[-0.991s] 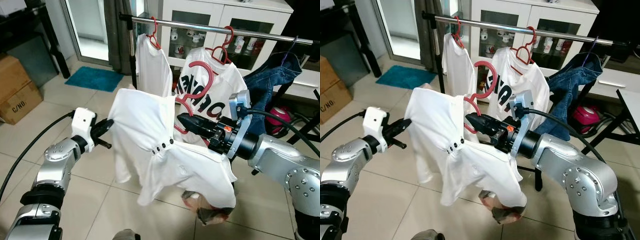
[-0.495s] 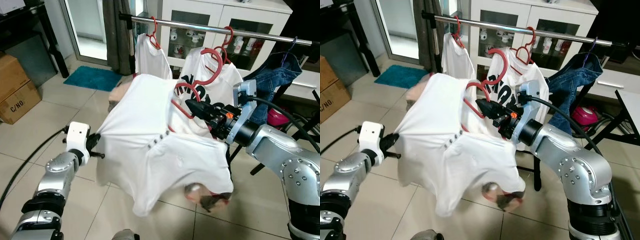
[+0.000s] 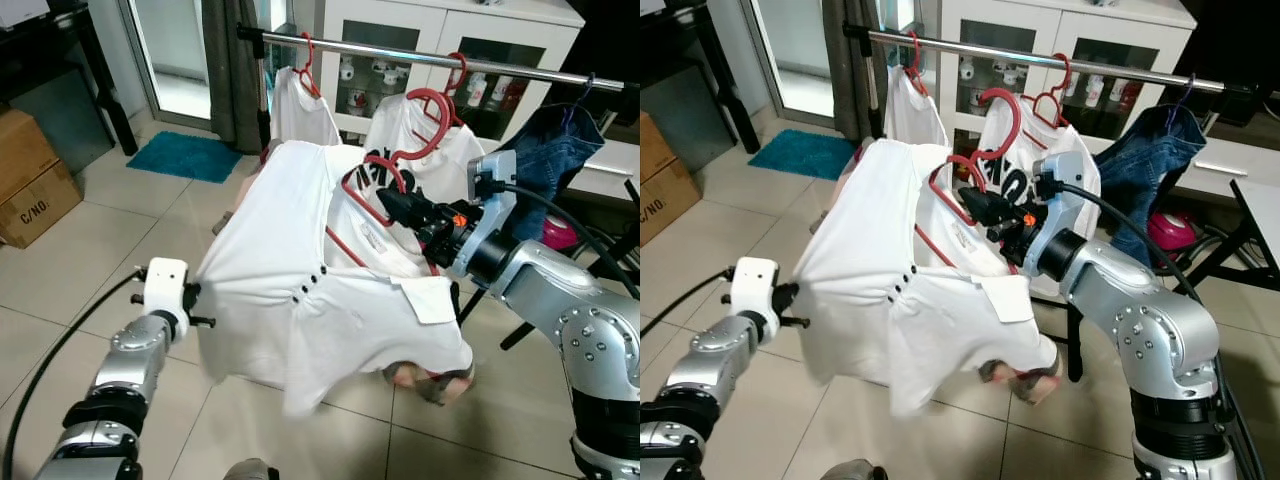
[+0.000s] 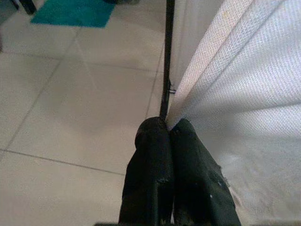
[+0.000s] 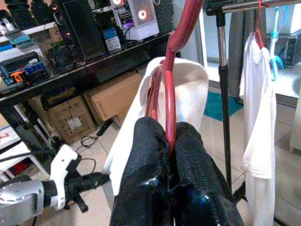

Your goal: Hang hanger

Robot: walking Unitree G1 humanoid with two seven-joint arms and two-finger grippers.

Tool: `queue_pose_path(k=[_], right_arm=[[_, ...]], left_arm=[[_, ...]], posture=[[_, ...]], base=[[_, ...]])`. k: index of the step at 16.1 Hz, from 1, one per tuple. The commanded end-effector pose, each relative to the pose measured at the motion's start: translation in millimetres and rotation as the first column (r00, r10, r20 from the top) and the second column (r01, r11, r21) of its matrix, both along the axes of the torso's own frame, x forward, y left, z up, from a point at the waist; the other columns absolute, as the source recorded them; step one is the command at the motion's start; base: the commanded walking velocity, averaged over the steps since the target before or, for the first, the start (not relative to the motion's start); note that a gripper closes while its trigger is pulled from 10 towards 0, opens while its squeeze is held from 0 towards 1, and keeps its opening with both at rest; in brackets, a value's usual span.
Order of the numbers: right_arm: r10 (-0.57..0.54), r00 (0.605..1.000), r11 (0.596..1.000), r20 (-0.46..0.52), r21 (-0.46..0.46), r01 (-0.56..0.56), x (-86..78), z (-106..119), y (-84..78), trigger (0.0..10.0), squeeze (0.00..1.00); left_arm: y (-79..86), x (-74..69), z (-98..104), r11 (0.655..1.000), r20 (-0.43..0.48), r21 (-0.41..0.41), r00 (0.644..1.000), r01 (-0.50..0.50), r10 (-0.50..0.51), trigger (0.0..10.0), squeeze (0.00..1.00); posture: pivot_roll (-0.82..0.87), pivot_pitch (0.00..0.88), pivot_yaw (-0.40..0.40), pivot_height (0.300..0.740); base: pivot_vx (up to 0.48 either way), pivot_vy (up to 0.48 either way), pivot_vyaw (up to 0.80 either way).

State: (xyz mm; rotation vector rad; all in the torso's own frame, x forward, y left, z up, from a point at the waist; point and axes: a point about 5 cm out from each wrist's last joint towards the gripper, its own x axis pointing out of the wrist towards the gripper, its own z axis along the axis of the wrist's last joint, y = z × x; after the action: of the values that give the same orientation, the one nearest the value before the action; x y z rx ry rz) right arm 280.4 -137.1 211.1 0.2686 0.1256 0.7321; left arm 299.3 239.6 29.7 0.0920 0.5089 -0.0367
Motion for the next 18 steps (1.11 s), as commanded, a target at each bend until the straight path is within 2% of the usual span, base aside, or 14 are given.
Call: queue_pose_path(k=[1, 3, 6, 9, 11, 12, 13, 14, 15, 18], right_arm=[[-0.059, 0.995, 0.998, 0.083, 0.013, 0.058, 4.9, 15.9, -8.4, 10.0, 0.00], [-0.065, 0.994, 0.998, 0.090, 0.000, 0.065, 6.6, 16.2, -8.6, 10.0, 0.00], [-0.077, 0.993, 0.996, 0.086, -0.031, 0.080, 9.3, 16.2, -10.6, 10.0, 0.00], [-0.066, 0.994, 0.996, 0.082, -0.050, 0.070, 10.2, 16.0, -10.7, 10.0, 0.00], [-0.051, 0.995, 0.996, 0.082, -0.067, 0.056, 11.1, 15.6, -10.0, 10.0, 0.00], [-0.047, 0.996, 0.995, 0.078, -0.081, 0.054, 12.2, 14.1, -9.5, 10.0, 0.00], [-0.047, 0.996, 0.995, 0.077, -0.087, 0.054, 12.4, 13.4, -9.5, 10.0, 0.00], [-0.048, 0.996, 0.993, 0.078, -0.103, 0.056, 12.7, 12.0, -9.5, 10.0, 0.00], [-0.052, 0.996, 0.991, 0.076, -0.122, 0.061, 12.9, 9.9, -9.7, 10.0, 0.00], [-0.101, 0.993, 0.977, 0.067, -0.179, 0.112, 15.1, 2.2, -12.9, 10.0, 0.00]], left_arm=[[-0.1, -5.2, -8.8, 1.000, -0.055, 0.005, 0.998, -0.014, 0.014, 0.0, 0.00], [-7.4, -11.0, -17.4, 1.000, -0.098, 0.012, 0.995, 0.027, -0.026, 0.0, 0.00], [-11.6, -25.8, -34.5, 0.989, -0.209, 0.069, 0.971, 0.130, -0.113, 0.0, 0.00], [-15.2, -31.4, -40.1, 0.981, -0.241, 0.067, 0.957, 0.180, -0.159, 0.0, 0.00], [-22.4, -32.4, -39.8, 0.972, -0.205, 0.049, 0.954, 0.231, -0.217, 0.0, 0.00], [-23.3, -27.3, -32.3, 0.972, -0.122, 0.058, 0.968, 0.226, -0.218, 3.6, 0.00], [-21.7, -26.0, -30.4, 0.972, -0.105, 0.069, 0.971, 0.223, -0.215, 10.0, 0.00], [-19.6, -24.4, -26.9, 0.975, -0.072, 0.040, 0.974, 0.218, -0.214, 10.0, 0.73], [-17.2, -21.8, -20.3, 0.974, -0.028, 0.022, 0.974, 0.226, -0.226, 10.0, 1.00], [3.1, -16.4, 8.4, 0.952, 0.084, 0.038, 0.948, 0.304, -0.306, 10.0, 1.00]], posture=[[-0.04, 0.000, -0.024, 0.740], [-0.04, 0.000, -0.028, 0.740], [-0.04, 0.000, -0.043, 0.740], [-0.04, 0.000, -0.043, 0.740], [-0.04, 0.000, -0.076, 0.740], [-0.03, 0.000, -0.083, 0.740], [-0.03, 0.000, -0.083, 0.740], [-0.03, 0.000, -0.083, 0.740], [-0.03, 0.000, -0.081, 0.740], [-0.03, 0.000, -0.072, 0.740]], base=[[0.000, 0.000, 0.00], [0.000, 0.000, 0.00], [0.000, 0.000, 0.00], [0.000, 0.000, 0.00], [0.000, 0.000, 0.00], [0.000, 0.000, 0.00], [0.000, 0.000, 0.00], [0.000, 0.000, 0.00], [0.000, 0.000, 0.00], [0.000, 0.000, 0.00]])
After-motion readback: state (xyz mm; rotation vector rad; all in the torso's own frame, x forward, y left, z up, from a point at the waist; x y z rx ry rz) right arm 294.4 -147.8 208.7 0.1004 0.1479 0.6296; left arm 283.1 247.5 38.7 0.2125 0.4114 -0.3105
